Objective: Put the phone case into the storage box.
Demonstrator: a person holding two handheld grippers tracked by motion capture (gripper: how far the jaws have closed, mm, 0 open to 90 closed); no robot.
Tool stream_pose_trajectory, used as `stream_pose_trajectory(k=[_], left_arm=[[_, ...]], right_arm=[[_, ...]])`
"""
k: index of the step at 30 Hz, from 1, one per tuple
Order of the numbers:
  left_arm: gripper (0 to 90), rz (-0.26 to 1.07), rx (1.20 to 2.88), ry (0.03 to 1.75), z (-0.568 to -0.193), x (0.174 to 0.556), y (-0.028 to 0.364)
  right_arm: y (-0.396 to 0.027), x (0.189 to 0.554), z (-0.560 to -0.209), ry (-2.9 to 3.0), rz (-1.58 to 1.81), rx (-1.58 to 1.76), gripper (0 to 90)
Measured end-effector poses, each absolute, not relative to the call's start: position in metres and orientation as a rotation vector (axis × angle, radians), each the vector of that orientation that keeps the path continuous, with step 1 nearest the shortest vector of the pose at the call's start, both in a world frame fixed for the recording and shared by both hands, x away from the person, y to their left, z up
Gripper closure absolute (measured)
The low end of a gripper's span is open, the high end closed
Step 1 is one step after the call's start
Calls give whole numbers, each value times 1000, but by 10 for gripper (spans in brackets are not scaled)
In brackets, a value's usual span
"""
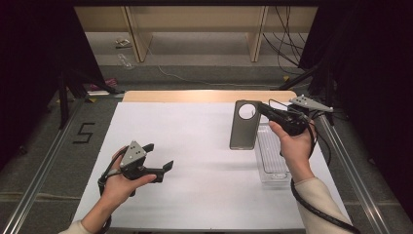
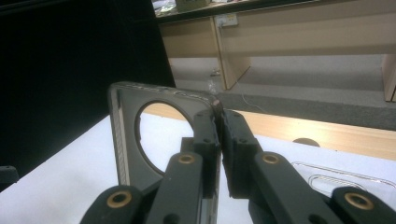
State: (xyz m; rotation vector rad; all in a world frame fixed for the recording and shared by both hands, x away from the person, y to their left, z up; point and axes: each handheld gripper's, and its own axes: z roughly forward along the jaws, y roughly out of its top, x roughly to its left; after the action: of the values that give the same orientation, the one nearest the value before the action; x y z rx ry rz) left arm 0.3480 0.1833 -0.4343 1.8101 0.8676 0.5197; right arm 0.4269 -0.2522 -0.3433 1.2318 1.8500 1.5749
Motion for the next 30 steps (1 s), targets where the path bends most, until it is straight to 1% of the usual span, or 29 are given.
stream_pose_trajectory(k=[30], left_arm=[[89,518,1810,869,-435,348,184]], right_arm=[[-259,427,-339,1833,1571,1218,855]])
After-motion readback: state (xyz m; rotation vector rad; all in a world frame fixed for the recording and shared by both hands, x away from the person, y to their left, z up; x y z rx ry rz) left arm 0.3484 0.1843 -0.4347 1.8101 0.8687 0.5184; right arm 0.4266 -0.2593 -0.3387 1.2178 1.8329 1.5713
